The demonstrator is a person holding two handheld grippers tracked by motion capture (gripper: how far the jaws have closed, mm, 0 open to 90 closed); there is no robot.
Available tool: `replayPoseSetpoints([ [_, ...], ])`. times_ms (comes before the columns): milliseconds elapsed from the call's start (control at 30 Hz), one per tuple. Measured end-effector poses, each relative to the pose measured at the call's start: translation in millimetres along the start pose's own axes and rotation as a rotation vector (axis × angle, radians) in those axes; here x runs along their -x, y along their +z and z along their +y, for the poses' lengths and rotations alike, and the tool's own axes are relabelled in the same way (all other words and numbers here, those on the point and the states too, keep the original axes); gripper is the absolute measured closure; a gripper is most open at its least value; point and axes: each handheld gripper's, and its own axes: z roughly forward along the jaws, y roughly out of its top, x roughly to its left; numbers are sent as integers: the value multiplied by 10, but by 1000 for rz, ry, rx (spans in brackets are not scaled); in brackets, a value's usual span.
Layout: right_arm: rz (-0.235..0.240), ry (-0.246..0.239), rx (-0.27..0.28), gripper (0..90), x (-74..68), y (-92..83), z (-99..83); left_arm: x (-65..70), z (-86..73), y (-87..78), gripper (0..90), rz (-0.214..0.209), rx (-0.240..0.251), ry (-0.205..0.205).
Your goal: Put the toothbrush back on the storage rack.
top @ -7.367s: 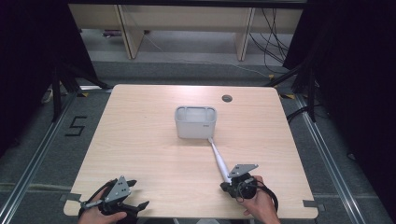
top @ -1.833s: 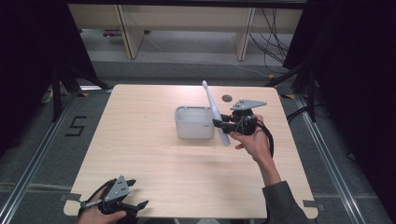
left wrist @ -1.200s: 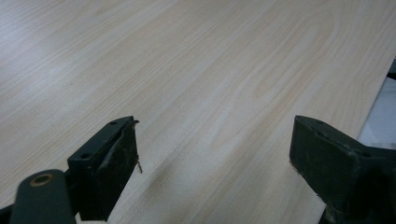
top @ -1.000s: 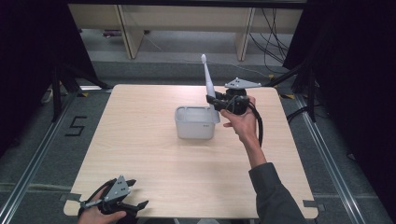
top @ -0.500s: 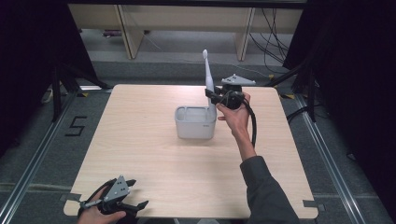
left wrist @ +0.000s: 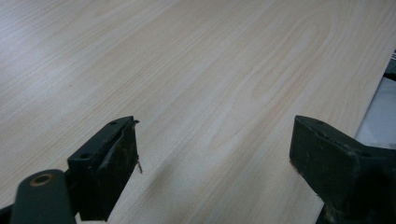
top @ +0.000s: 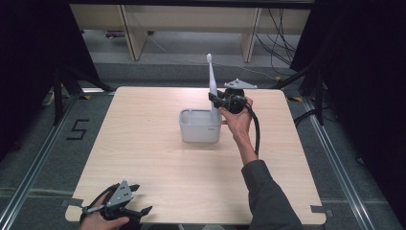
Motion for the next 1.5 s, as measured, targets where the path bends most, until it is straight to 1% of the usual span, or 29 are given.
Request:
replayPoseSetpoints([
  [33, 1, -14, 8, 666, 12, 13, -8, 9, -3, 1, 147, 1, 3, -13],
  [67, -1, 4, 3, 666, 3, 15, -21, 5, -3, 2, 148, 3, 5, -9],
  [100, -1, -15, 9, 666, 21, 30, -39, 7, -4, 3, 147, -2, 7, -13],
  [133, -3, 17, 0, 666, 4, 27, -53, 7, -4, 2, 147, -5, 0, -14],
  [167, -12, 1, 9, 666, 26, 40, -81, 4, -3, 1, 147, -8, -5, -8],
  [200, -6, 22, 5, 666, 22, 44, -97, 2, -1, 2, 147, -6, -1, 2],
  [233, -9, 4, 1, 665, 42, 54, -116, 6, 1, 1, 147, -4, 0, -1],
  [267, -4, 21, 1, 666, 40, 59, -132, -2, 0, 4, 147, -8, 2, 4],
  [300, -13, -6, 7, 666, 58, 68, -152, 2, -2, 3, 147, -3, 2, 1],
  [333, -8, 22, 4, 665, 47, 68, -165, 6, -6, 4, 147, -2, 1, -10],
  [367, -4, 3, -3, 665, 61, 80, -186, 0, -4, 4, 147, -3, 1, 1],
  [400, -8, 19, -18, 665, 48, 78, -197, 1, -3, 5, 147, -3, 2, 0],
  [433, -6, -1, -17, 665, 57, 88, -214, -2, -3, 5, 147, -6, 1, 1],
  [500, -5, 3, -17, 665, 56, 90, -244, -1, -5, 7, 147, 1, -1, 0],
  [700, 0, 3, -20, 665, 65, 70, -310, -1, -4, 1, 147, -13, -3, -1],
  [800, 4, 1, -22, 664, 76, 58, -341, 6, -5, 4, 147, 0, 1, -8],
  [833, -5, 17, -22, 664, 69, 46, -355, -4, -2, 3, 147, -6, -3, 5],
  [867, 1, 6, -22, 664, 85, 43, -367, 8, -4, 3, 147, -6, -5, -13],
  [967, 5, 15, -28, 664, 86, 28, -409, 6, -5, 4, 147, -11, -6, -15],
  [1000, 5, 22, -29, 664, 81, 27, -419, 5, -4, 6, 147, 3, -3, -3],
  [1200, -3, -4, -45, 664, 89, -10, -471, 5, -4, 7, 147, 2, -6, -1],
  [1233, 5, 12, -44, 664, 81, -9, -485, -1, -2, 4, 147, 0, -10, 7],
  [1300, 7, -16, -34, 665, 104, -13, -493, 20, -6, 18, 147, -7, 9, -20],
  [1333, 11, -11, -38, 665, 103, -14, -496, -3, -5, 11, 147, 1, -10, 6],
  [1367, 2, -14, -45, 665, 101, -18, -501, -4, -4, 11, 147, 2, -10, 9],
  [1400, 7, 9, -56, 665, 87, -25, -505, -3, -3, 9, 147, 2, -10, 12],
  [1433, 3, -8, -47, 666, 88, -19, -513, -3, -3, 10, 148, 0, -9, 11],
  [1467, 2, 15, -74, 667, 61, -35, -513, -5, -3, 10, 147, 1, -9, 10],
  [1500, -6, -23, -60, 668, 76, -17, -525, -6, -4, 10, 147, 3, -10, 9],
])
